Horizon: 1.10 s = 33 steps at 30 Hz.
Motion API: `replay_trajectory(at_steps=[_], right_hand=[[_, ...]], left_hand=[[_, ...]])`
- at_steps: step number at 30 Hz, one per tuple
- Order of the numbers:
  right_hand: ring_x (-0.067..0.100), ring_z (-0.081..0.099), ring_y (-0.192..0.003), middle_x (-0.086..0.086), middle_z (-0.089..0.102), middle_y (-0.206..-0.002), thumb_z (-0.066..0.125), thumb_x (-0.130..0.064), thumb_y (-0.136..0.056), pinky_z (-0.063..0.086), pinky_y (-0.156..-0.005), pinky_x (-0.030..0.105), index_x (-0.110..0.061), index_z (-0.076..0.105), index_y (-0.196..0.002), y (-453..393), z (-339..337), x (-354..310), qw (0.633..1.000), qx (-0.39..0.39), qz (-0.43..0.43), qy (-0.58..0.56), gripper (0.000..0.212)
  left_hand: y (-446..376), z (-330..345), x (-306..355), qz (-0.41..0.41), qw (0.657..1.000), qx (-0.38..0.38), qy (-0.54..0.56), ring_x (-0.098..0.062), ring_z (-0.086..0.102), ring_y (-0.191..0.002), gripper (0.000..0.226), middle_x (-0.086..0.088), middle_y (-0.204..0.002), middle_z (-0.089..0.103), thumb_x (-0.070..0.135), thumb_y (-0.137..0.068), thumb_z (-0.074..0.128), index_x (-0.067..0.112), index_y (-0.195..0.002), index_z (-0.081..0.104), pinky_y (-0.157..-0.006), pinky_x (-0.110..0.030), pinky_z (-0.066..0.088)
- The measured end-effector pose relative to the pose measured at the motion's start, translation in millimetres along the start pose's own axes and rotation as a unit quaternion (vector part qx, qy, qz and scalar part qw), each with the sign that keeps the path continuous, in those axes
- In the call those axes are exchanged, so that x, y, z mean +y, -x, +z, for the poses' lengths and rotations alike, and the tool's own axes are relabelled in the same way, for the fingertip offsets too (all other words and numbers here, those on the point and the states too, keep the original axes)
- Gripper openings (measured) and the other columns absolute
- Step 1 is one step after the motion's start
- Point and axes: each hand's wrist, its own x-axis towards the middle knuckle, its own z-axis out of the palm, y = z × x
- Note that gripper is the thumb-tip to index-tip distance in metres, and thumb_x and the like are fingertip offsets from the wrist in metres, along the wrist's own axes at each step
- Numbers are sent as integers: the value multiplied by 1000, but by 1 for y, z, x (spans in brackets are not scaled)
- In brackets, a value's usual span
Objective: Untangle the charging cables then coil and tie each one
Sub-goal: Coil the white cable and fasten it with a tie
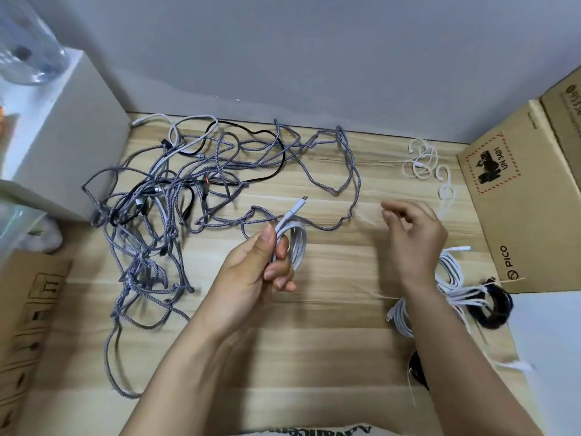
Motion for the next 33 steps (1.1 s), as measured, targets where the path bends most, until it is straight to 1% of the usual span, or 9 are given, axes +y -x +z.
replay_trajectory(at_steps=[3,6,9,12,17,21,24,29,33], right_hand=[[-2,60,-72,-7,65,-83,66,1,-82,47,-71,16,-20,69,-88,27,-33,-59,982,27,28,-184,23],[5,56,-54,-6,66,-66,68,-8,-75,46,-58,17,-19,69,-79,62,-58,-109,925,-9,111,-364,12],[7,52,-44,-2,64,-59,70,-25,-60,44,-48,16,-21,73,-68,94,-58,-135,861,-105,202,-455,9],[6,44,-39,0,59,-54,65,-18,-64,40,-42,15,-12,64,-70,118,-49,-144,818,-169,259,-484,8],[3,34,-34,-1,51,-48,59,-9,-79,29,-36,13,-4,50,-76,141,-53,-148,821,-179,261,-476,10],[0,23,-34,-6,42,-44,51,-5,-89,20,-34,12,-7,46,-75,152,-61,-147,812,-194,279,-475,16],[0,19,-36,-10,32,-43,48,-7,-93,16,-35,11,-11,44,-77,154,-63,-141,814,-187,292,-466,16],[2,19,-35,-10,29,-40,53,-10,-92,17,-34,14,-13,42,-69,162,-59,-137,847,-181,313,-390,26],[3,21,-34,-11,32,-37,52,-2,-88,19,-34,15,-13,41,-66,161,-56,-137,867,-155,309,-360,27]], left_hand=[[13,-4,-4,42,998,32,-27,-9,34,-45,32,8,-47,31,40,-84,42,13,-68,46,-50,-20,44],[31,-1,-6,78,992,48,-82,-9,34,-46,31,10,-48,32,39,-85,42,12,-70,47,-51,-19,44],[46,9,-9,124,977,23,-173,-7,37,-48,31,9,-49,37,36,-87,41,9,-72,47,-53,-18,43],[56,13,-17,169,939,5,-299,-14,49,-56,35,3,-58,53,46,-86,49,14,-74,52,-55,-23,43],[82,16,-21,221,869,37,-441,-16,49,-60,28,-2,-65,56,46,-86,43,22,-73,44,-62,-39,46],[94,17,-24,237,850,42,-469,-27,47,-64,54,-13,-68,51,61,-79,40,8,-78,47,-61,-44,45],[102,19,-24,249,851,45,-460,-29,48,-64,59,-12,-71,49,62,-78,38,4,-77,46,-62,-44,43],[113,26,-27,284,830,40,-479,-19,48,-59,36,6,-67,52,53,-87,45,22,-69,38,-55,-27,39],[117,29,-30,291,797,22,-529,-2,42,-54,31,18,-59,49,52,-88,35,30,-67,29,-49,-16,28]])
